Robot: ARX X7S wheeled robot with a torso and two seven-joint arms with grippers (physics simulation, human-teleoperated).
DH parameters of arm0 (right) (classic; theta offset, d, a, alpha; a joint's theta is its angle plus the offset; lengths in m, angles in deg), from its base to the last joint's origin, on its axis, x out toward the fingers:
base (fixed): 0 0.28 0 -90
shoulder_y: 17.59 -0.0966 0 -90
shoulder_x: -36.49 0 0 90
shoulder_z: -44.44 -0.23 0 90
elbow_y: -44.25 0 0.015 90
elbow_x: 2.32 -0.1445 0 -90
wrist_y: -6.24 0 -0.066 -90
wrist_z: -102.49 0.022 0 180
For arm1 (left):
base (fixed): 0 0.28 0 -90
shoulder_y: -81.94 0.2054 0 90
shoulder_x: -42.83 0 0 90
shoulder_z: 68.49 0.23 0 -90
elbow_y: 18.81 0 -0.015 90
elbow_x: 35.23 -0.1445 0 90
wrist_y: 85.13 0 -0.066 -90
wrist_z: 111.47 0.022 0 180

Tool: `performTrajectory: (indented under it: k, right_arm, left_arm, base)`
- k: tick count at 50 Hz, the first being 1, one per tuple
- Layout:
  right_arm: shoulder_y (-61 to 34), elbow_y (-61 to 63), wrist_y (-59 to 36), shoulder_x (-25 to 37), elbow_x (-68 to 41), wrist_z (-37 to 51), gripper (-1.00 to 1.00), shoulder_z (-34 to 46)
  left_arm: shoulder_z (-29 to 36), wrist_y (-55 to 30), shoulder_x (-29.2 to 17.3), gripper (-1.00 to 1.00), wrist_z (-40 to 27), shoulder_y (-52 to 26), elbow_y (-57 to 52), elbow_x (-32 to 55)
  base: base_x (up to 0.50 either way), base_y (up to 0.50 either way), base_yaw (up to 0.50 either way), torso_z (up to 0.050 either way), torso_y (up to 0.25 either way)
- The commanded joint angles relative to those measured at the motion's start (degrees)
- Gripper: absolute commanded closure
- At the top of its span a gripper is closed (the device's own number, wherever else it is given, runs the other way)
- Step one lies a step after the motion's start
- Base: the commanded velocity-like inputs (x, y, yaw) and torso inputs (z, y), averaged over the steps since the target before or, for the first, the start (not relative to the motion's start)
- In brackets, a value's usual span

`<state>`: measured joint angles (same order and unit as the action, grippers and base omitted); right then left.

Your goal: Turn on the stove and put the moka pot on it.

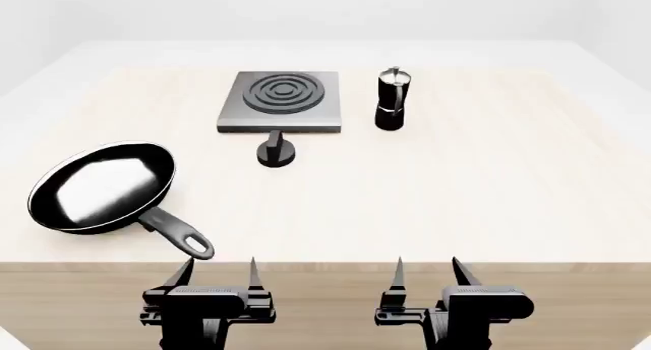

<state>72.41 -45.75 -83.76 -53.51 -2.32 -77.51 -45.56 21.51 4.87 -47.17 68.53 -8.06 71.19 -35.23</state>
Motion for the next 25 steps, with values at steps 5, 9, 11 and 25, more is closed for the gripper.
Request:
performTrajectory:
  k: [5, 9, 11, 25]
  right_arm:
    - [0.24, 0.3, 0.02, 2.08, -1.85, 2.57, -1.0, 2.6]
    - [0.34, 1.12, -0.43, 2.73, -2.36, 3.2, -1.0, 3.02]
    - [0.2, 1.33, -0.49, 2.94, -2.47, 3.52, -1.0, 3.31]
    - [-1.8, 15.47, -7.13, 5.61, -1.98, 5.38, -1.0, 4.23]
  left_arm:
    - [3.12, -1.07, -2.8, -1.0, -3.17, 0.2, -1.3, 3.08]
    - [3.69, -1.51, -3.22, -1.0, -3.92, 0.61, -2.44, 3.15]
    - [3.71, -2.47, -3.46, -1.0, -4.32, 0.66, -3.64, 3.4]
    - [1.39, -8.69, -7.18, -1.0, -7.8, 1.07, -18.62, 3.48]
  base:
    - [0.0, 0.0, 0.0, 0.0, 0.0]
    - [0.0, 0.0, 0.0, 0.0, 0.0]
    - [0.0, 0.0, 0.0, 0.0, 0.0]
    - [0.0, 0.0, 0.0, 0.0, 0.0]
